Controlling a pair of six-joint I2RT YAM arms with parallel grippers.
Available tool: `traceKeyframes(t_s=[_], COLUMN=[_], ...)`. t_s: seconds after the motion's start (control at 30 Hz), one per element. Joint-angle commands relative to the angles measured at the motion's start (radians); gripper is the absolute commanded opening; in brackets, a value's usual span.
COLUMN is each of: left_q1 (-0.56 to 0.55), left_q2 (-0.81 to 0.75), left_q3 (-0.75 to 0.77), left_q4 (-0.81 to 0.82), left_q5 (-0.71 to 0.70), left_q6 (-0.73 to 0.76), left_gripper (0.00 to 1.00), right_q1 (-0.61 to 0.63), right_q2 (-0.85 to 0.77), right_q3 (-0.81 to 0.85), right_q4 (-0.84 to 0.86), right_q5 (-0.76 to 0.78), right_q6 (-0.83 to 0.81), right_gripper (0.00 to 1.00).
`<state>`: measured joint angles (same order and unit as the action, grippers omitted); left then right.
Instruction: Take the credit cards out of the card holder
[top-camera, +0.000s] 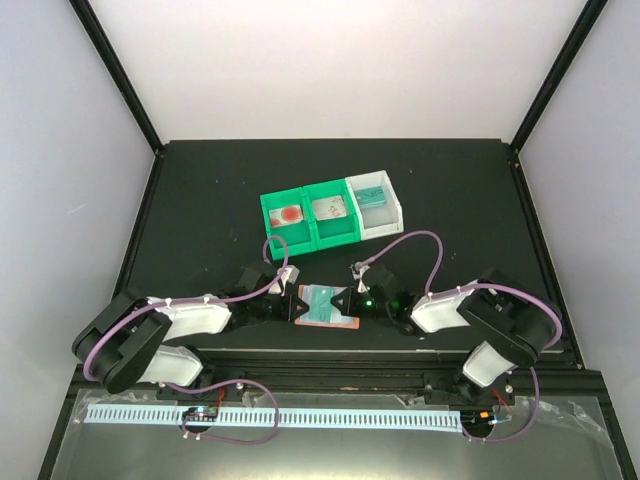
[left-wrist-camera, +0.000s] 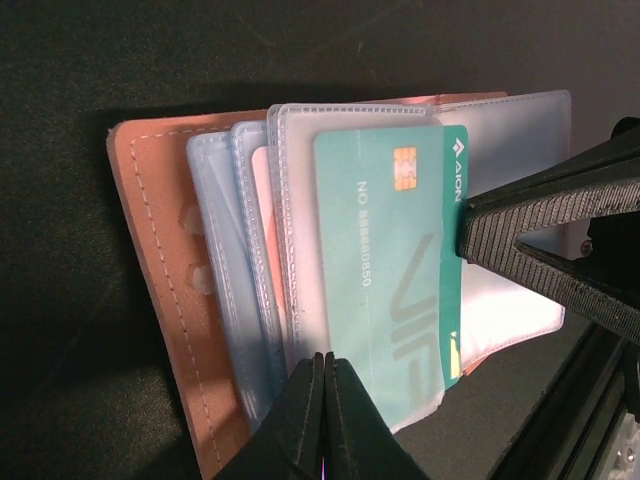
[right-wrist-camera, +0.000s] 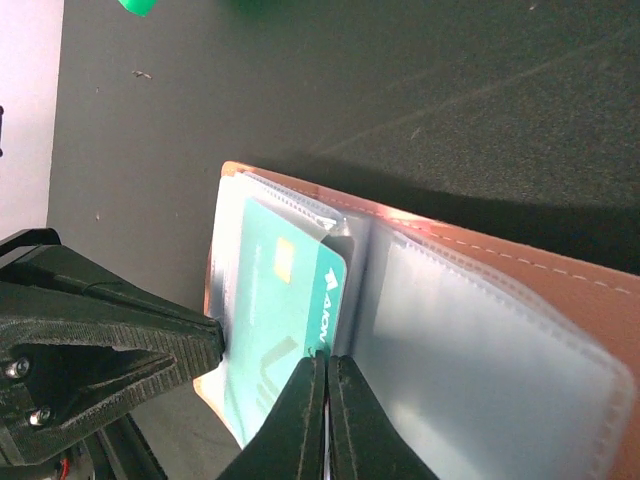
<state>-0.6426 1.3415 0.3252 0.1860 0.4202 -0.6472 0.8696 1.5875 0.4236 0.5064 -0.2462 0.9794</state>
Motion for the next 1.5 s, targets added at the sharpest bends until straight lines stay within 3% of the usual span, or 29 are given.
traceKeyframes(t_s=[0.0, 0.57, 0.9, 1.17, 1.33, 1.47], left_q1=[0.004, 0.004, 0.002, 0.002, 0.003, 0.005], left_q2=[0.002, -0.015, -0.11, -0.225, -0.322, -0.405], left_q3=[-0.005, -0.001, 0.016, 0.077, 0.131, 0.175], left_q4=[-0.067, -0.078, -0.098, -0.214, -0.34, -0.426], left_q5=[-0.075, -0.07, -0.003, 0.052, 0.079, 0.139], left_q6=[0.0, -0.009, -0.043, 0.025, 0.112, 0.19], left_gripper=[0.02, 0.02, 0.16, 0.59, 0.73, 0.76], right_q1=[-0.011, -0.044, -0.053, -0.066, -0.067, -0.066], right_q2=[-0.008, -0.113, -0.232, -0.341, -0.394, -0.442], right_q3=[-0.022, -0.039, 0.002, 0.038, 0.069, 0.094], right_q4=[0.05, -0.044, -0.258, -0.397, -0.492, -0.548], right_q5=[0.006, 0.004, 0.039, -0.008, -0.05, -0.132], right_q6=[0.002, -0.078, -0.181, -0.285, -0.362, -0.427], right_gripper=[0.01, 0.01, 0.01, 0.01, 0.01, 0.01])
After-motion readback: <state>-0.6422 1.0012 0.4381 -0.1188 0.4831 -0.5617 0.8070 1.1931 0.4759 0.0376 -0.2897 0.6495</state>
